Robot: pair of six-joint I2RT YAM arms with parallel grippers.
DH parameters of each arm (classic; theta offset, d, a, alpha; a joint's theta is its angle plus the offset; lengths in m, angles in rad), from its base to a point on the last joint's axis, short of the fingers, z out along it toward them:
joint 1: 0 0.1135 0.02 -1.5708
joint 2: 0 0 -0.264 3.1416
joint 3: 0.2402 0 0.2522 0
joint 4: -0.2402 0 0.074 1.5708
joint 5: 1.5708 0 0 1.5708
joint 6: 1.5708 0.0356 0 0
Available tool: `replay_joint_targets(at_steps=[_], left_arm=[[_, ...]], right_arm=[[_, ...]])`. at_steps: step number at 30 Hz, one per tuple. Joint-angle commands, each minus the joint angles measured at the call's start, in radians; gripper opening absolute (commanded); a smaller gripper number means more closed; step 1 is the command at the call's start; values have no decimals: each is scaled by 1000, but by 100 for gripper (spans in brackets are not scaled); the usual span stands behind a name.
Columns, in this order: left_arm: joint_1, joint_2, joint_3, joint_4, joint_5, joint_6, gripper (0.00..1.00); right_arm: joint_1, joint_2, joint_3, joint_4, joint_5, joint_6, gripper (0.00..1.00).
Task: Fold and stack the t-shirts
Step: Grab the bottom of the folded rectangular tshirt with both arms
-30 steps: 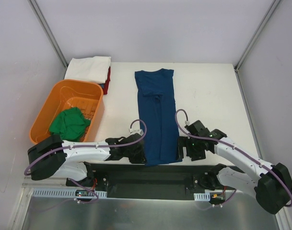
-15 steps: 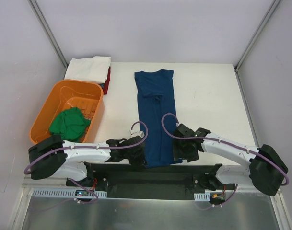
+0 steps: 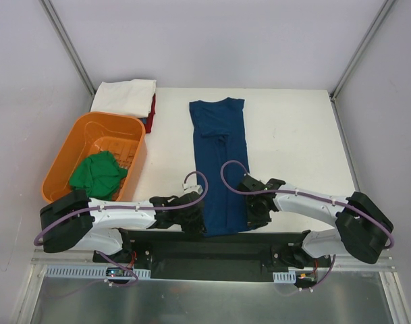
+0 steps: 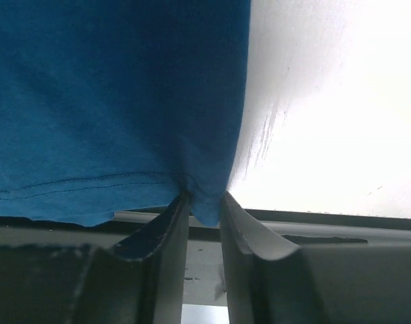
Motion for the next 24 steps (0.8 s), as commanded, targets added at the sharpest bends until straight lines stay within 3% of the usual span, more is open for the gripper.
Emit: replay_joint_targets(at_steps=[1, 7, 12, 17, 24], left_arm=[[-12, -25, -25, -12, -31, -15, 0], [-12, -43, -45, -13, -32, -24, 0], [-12, -48, -52, -12, -28, -30, 0], [-13, -50, -54, -12, -20, -28, 0], [-22, -105, -80, -15, 15, -45, 0]], right_arm=[[7, -12, 6, -58, 62, 23, 25], [5, -43, 8, -126, 117, 18, 24], [5, -43, 0, -128, 127, 6, 16], [4, -48, -24, -62, 49, -20, 1], [11, -156, -107, 15, -102, -19, 1]])
